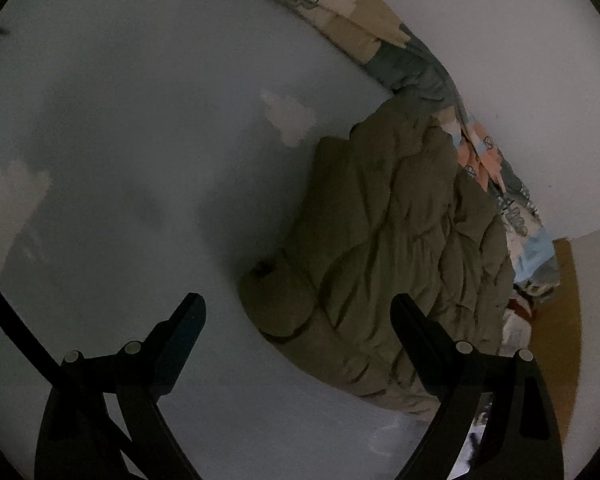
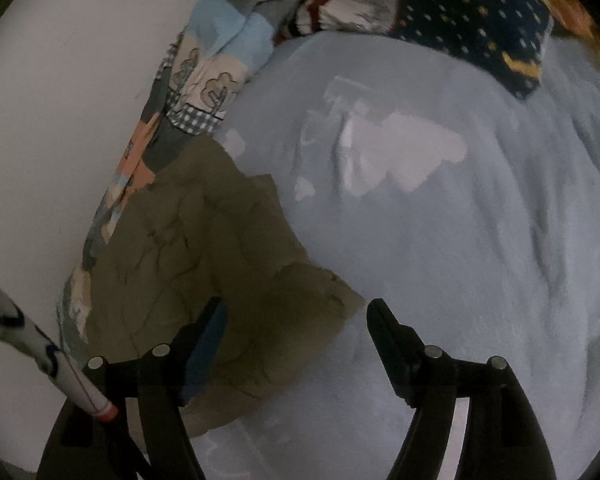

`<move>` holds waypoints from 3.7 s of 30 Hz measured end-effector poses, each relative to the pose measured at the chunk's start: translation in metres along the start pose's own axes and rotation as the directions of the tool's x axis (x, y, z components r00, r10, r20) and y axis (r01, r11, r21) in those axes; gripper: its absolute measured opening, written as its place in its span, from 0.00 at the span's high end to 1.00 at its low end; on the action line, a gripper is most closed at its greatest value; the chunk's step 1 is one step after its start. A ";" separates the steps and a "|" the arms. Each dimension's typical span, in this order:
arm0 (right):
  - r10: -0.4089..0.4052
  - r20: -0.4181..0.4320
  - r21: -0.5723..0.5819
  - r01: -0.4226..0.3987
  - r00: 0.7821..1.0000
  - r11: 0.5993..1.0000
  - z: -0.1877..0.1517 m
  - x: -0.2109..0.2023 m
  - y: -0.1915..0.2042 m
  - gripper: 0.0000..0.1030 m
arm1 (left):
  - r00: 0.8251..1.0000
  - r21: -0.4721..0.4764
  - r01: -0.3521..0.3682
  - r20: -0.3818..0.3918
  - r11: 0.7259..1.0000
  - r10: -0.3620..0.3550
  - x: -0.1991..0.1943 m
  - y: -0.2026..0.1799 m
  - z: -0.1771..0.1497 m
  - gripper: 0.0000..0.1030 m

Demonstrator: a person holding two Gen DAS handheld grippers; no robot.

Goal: Fold large clothes

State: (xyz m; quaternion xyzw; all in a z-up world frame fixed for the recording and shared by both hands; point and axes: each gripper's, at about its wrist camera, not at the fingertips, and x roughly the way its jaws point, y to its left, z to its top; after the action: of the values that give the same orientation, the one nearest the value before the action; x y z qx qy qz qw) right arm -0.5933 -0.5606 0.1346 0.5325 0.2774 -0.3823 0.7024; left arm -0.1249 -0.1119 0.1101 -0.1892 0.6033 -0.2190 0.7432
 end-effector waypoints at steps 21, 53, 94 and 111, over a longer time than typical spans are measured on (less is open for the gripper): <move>0.177 -0.058 0.288 -0.153 0.983 0.945 -0.020 0.049 -0.025 0.19 | 0.993 -0.131 0.093 -0.055 0.987 -0.101 0.019 0.023 -0.008 0.10; -0.102 0.217 -0.449 0.193 0.971 0.872 -0.042 0.030 0.104 0.65 | 0.971 0.383 -0.131 0.237 0.914 0.040 0.007 -0.078 -0.037 0.53; -0.108 0.077 -0.428 0.131 0.991 0.894 -0.158 -0.093 0.049 0.66 | 0.999 0.152 -0.028 -0.013 0.988 0.030 -0.081 0.065 -0.139 0.38; 0.008 0.179 -0.310 0.049 0.984 0.949 -0.151 -0.163 0.000 0.45 | 0.946 0.348 -0.126 0.325 0.929 0.007 -0.154 0.025 -0.148 0.36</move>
State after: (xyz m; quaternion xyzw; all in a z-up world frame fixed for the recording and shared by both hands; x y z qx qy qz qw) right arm -0.6807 -0.3763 0.2230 0.3749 0.2761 -0.3867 0.7961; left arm -0.2948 -0.0087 0.1923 -0.0601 0.4307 -0.2679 0.8597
